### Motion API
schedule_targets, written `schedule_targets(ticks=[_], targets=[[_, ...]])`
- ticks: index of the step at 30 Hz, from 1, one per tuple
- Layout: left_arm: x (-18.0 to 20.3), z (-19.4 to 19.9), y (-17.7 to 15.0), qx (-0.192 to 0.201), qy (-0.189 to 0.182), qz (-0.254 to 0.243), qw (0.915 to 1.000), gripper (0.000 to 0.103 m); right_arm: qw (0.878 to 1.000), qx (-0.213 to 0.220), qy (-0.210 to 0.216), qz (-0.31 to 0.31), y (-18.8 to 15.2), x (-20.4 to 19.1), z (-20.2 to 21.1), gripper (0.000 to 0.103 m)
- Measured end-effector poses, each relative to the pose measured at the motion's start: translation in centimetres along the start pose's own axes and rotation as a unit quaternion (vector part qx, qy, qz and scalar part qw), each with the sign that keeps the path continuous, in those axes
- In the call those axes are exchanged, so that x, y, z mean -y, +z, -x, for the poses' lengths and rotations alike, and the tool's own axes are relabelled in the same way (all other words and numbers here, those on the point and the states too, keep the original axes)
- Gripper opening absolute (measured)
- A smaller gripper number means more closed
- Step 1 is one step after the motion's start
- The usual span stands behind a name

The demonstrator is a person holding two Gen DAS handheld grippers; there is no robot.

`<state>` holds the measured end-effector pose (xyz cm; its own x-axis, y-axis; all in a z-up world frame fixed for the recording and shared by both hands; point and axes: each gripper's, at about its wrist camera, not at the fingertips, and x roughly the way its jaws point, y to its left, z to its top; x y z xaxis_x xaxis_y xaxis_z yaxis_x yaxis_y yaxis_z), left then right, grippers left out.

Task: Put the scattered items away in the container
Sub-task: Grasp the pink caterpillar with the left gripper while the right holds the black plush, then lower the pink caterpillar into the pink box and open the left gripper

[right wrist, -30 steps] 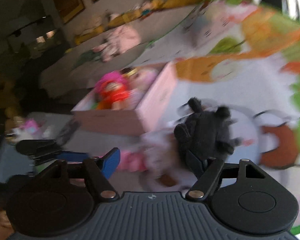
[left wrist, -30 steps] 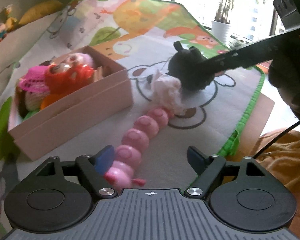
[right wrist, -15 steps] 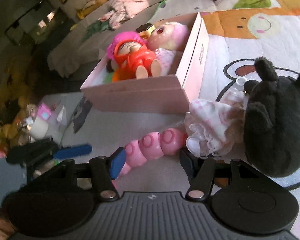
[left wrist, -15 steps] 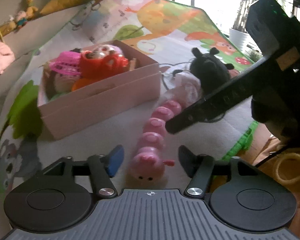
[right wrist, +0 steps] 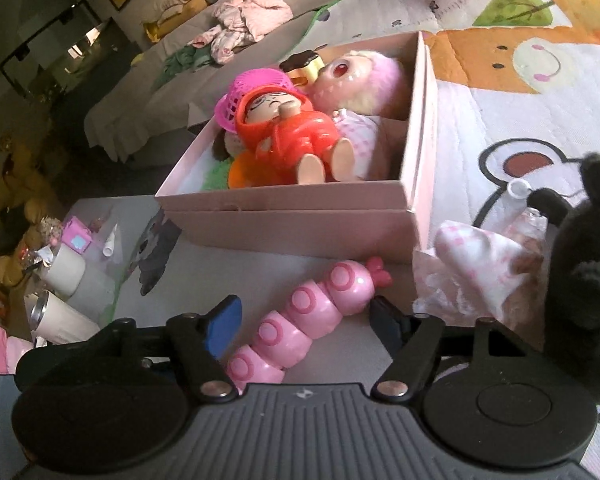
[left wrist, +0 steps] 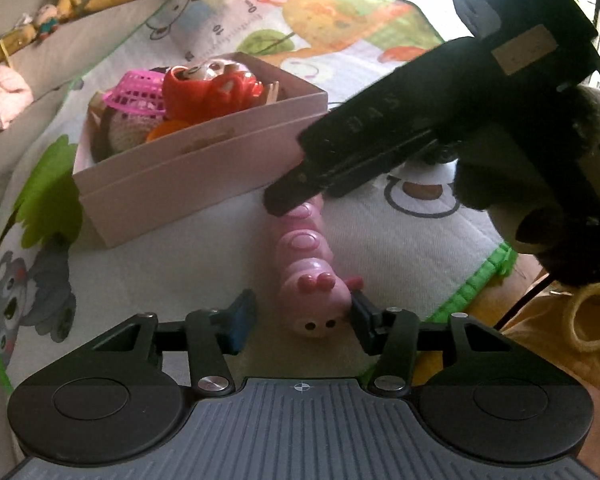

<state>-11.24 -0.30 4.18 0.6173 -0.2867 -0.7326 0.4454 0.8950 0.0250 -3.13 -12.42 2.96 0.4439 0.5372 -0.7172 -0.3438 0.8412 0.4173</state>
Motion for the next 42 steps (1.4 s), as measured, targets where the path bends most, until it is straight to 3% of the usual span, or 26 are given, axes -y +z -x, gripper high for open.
schedule_targets(ticks=[7,11,13,14,26,31,35,39,42], targets=[[0.4,0.0,-0.2,0.006,0.001,0.000,1.0000,0.055,0.993,0.020,-0.054,0.100,-1.6,-2.7,-0.6,0.068],[0.7,0.3,-0.5,0.008,0.001,-0.001,1.0000,0.053,0.993,0.021,-0.047,0.110,-1.9,-3.0,-0.3,0.063],[0.9,0.6,-0.5,0.009,-0.004,-0.003,0.9999,0.043,0.993,0.018,-0.044,0.113,-2.2,-3.2,0.0,0.058],[1.1,0.8,-0.6,0.010,-0.004,-0.004,0.9999,0.043,0.993,0.010,-0.030,0.113,-2.3,-3.3,0.2,0.046],[1.7,3.4,-0.2,0.062,0.008,-0.016,0.9979,0.042,0.989,0.060,-0.017,0.135,-1.3,-5.4,4.4,0.043],[1.6,5.8,1.0,0.119,0.020,-0.030,0.9923,0.042,0.980,0.117,-0.004,0.159,1.5,-6.8,7.8,0.040],[0.2,7.1,3.0,0.168,0.045,-0.030,0.9843,0.042,0.972,0.150,0.009,0.178,5.8,-8.4,8.6,0.034],[-2.0,6.8,5.4,0.206,0.083,-0.034,0.9744,0.042,0.964,0.165,-0.004,0.208,10.0,-10.2,6.3,0.034],[-4.9,4.8,7.0,0.211,0.099,-0.028,0.9720,0.042,0.969,0.145,-0.018,0.200,12.4,-10.0,2.1,0.031]])
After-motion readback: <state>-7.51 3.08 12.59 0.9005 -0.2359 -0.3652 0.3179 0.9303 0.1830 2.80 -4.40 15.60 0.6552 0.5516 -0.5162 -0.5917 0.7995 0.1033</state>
